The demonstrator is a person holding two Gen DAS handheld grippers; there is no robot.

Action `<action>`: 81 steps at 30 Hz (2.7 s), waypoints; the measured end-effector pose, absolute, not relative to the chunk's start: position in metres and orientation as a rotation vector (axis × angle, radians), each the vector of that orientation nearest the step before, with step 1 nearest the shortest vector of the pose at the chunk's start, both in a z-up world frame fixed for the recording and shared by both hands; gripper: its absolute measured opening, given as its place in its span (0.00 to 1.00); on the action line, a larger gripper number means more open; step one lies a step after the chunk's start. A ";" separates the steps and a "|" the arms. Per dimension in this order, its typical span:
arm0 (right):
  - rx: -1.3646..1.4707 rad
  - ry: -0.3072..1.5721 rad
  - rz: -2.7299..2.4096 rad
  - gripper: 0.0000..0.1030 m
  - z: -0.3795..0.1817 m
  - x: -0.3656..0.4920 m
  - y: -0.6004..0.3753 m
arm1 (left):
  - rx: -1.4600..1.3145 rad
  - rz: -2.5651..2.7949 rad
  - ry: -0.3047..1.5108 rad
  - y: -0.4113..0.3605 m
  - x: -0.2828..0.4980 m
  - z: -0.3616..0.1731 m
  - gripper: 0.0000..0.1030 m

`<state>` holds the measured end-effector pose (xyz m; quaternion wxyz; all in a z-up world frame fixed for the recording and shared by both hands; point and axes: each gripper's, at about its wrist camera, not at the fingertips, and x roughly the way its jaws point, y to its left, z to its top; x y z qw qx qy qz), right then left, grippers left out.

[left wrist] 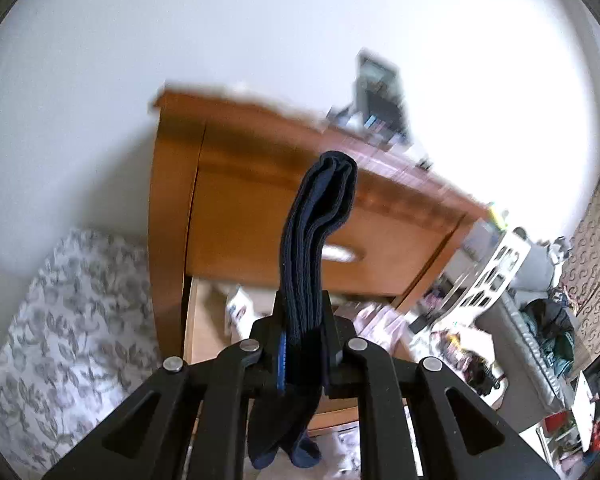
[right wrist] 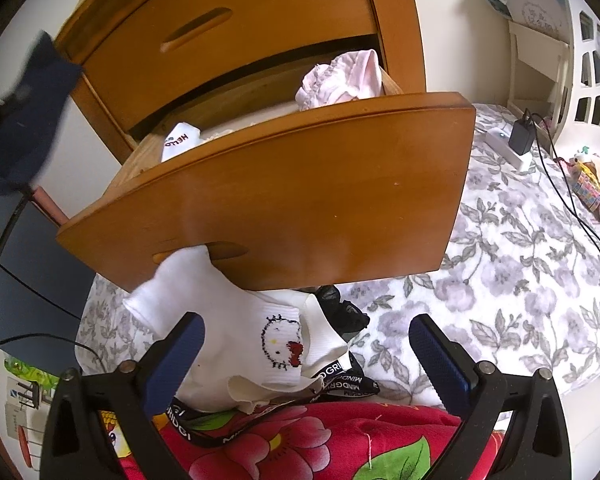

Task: Take underwear out of drawer
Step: 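Carry the navy sock toward the bedspread with the left gripper, then lower the navy sock beside the white sock and open the left gripper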

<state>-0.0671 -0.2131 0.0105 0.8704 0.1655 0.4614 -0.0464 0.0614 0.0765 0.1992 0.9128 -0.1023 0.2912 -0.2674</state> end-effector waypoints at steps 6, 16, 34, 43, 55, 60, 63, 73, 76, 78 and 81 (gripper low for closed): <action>0.340 0.959 -0.106 1.00 0.012 -0.069 -0.212 | -0.182 -0.549 0.482 0.083 0.006 0.235 0.12; 0.324 0.941 -0.124 1.00 0.017 -0.075 -0.210 | -0.148 -0.561 0.451 0.085 -0.049 0.222 0.12; 0.320 0.936 -0.136 1.00 0.019 -0.077 -0.209 | -0.078 -0.559 0.707 0.063 -0.063 0.133 0.13; 0.356 0.880 -0.179 1.00 0.027 -0.088 -0.218 | 0.051 -0.549 0.829 0.018 -0.051 0.083 0.13; 0.398 0.829 -0.220 1.00 0.035 -0.096 -0.228 | 0.238 -0.614 0.940 -0.039 -0.040 0.035 0.13; 0.432 0.820 -0.240 1.00 0.034 -0.099 -0.236 | 0.216 -0.660 1.041 -0.058 -0.028 0.010 0.13; 0.432 0.821 -0.238 1.00 0.035 -0.098 -0.236 | 0.204 -0.655 1.083 -0.061 -0.026 -0.001 0.13; 0.424 0.833 -0.229 1.00 0.033 -0.097 -0.234 | 0.072 -0.635 1.073 -0.033 -0.023 0.010 0.45; 0.419 0.837 -0.228 1.00 0.032 -0.096 -0.233 | 0.027 -0.624 1.046 -0.022 -0.025 0.019 0.49; 0.416 0.838 -0.227 1.00 0.032 -0.097 -0.233 | -0.018 -0.599 1.018 -0.013 -0.026 0.024 0.58; 0.410 0.841 -0.226 1.00 0.032 -0.096 -0.232 | -0.085 -0.553 0.988 0.001 -0.027 0.028 0.71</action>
